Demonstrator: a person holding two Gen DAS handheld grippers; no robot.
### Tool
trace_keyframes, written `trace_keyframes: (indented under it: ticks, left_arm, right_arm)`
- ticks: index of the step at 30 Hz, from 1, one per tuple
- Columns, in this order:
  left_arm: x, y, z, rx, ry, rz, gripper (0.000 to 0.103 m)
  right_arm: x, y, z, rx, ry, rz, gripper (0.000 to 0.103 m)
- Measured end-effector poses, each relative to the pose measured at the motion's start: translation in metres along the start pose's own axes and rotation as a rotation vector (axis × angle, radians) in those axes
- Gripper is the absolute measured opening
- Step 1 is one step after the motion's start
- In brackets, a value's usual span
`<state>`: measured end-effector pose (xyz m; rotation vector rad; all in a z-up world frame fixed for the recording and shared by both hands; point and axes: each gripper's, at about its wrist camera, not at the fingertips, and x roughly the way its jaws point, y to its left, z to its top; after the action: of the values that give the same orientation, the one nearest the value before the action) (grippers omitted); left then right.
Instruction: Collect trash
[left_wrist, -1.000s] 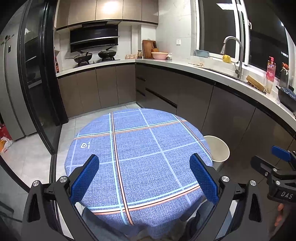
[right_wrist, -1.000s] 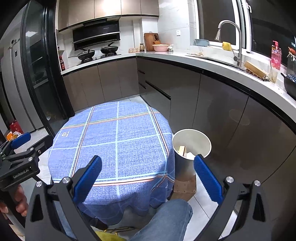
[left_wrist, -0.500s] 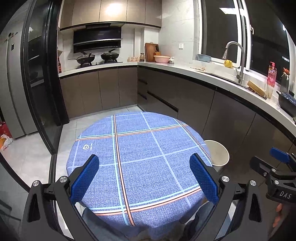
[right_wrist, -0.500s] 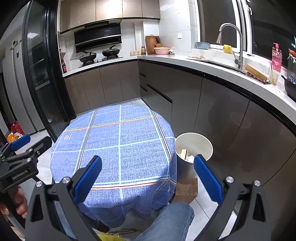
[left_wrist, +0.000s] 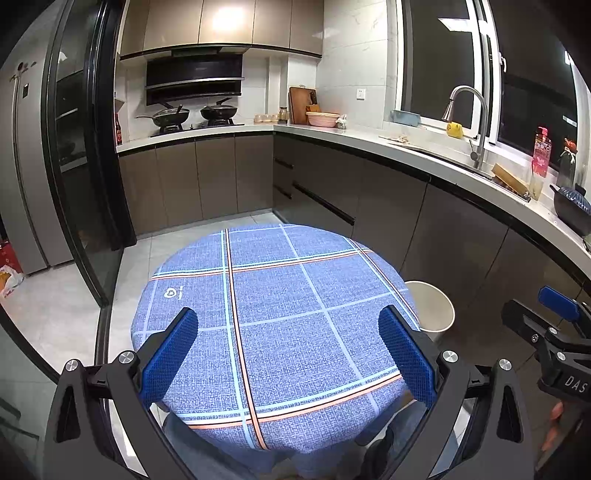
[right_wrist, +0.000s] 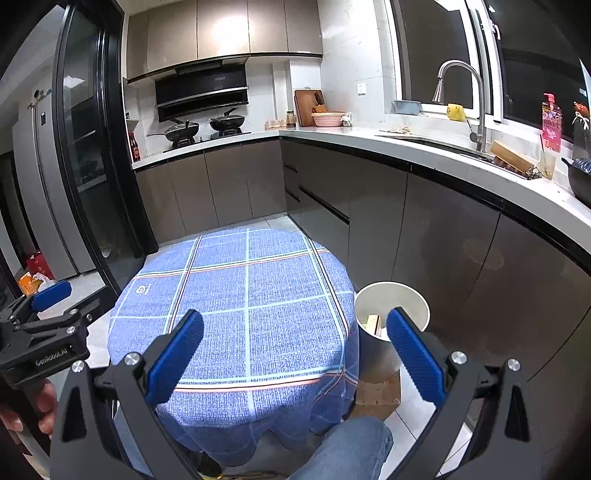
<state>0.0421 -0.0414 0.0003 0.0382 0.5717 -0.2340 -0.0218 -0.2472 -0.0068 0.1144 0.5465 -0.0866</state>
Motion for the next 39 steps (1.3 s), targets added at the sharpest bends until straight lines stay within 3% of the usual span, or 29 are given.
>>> trace_keyframes:
  ticks: [9, 39]
  left_arm:
    - [-0.0011, -0.0007, 0.0011, 0.001, -0.003, -0.003, 0.095]
    - [-0.0035, -0.0041, 0.0029, -0.003, 0.0, -0.007, 0.095]
  right_arm:
    - [-0.0041, 0.0005, 0.0, 0.004, -0.036, 0.019, 0.1]
    - [-0.0022, 0.0064, -0.0026, -0.004, -0.032, 0.026, 0.1]
